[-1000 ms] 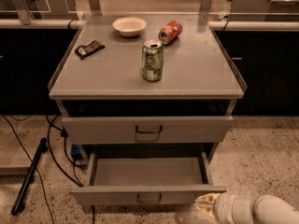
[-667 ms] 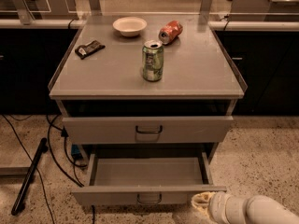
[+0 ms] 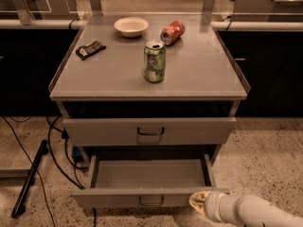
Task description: Close middle drawer
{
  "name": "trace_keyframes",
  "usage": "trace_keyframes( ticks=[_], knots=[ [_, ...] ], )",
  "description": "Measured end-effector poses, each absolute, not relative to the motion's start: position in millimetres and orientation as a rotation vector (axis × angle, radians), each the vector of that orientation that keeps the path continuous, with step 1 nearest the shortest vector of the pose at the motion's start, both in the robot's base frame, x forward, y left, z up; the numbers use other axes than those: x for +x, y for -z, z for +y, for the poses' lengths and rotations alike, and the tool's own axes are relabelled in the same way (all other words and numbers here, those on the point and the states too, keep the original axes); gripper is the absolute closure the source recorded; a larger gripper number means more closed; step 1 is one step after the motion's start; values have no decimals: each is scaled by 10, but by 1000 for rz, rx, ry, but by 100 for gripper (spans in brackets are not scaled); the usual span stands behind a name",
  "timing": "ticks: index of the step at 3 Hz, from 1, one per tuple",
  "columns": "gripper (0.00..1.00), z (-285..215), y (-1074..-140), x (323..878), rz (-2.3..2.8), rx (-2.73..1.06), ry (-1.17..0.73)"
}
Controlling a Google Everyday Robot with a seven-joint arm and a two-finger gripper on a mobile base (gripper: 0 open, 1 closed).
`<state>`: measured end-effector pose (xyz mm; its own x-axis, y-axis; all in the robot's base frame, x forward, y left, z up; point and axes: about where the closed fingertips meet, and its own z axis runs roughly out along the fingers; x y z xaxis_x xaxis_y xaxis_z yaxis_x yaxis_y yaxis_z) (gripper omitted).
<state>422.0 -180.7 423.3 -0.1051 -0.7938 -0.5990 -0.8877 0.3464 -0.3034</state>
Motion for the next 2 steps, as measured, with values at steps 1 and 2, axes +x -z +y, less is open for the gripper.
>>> trace_keyframes(
  ticks=[1, 2],
  knots=[
    [100, -1776, -4167, 4316, 1899, -1467, -152],
    [100, -1728, -4112, 4471, 1871, -1444, -148]
  ],
)
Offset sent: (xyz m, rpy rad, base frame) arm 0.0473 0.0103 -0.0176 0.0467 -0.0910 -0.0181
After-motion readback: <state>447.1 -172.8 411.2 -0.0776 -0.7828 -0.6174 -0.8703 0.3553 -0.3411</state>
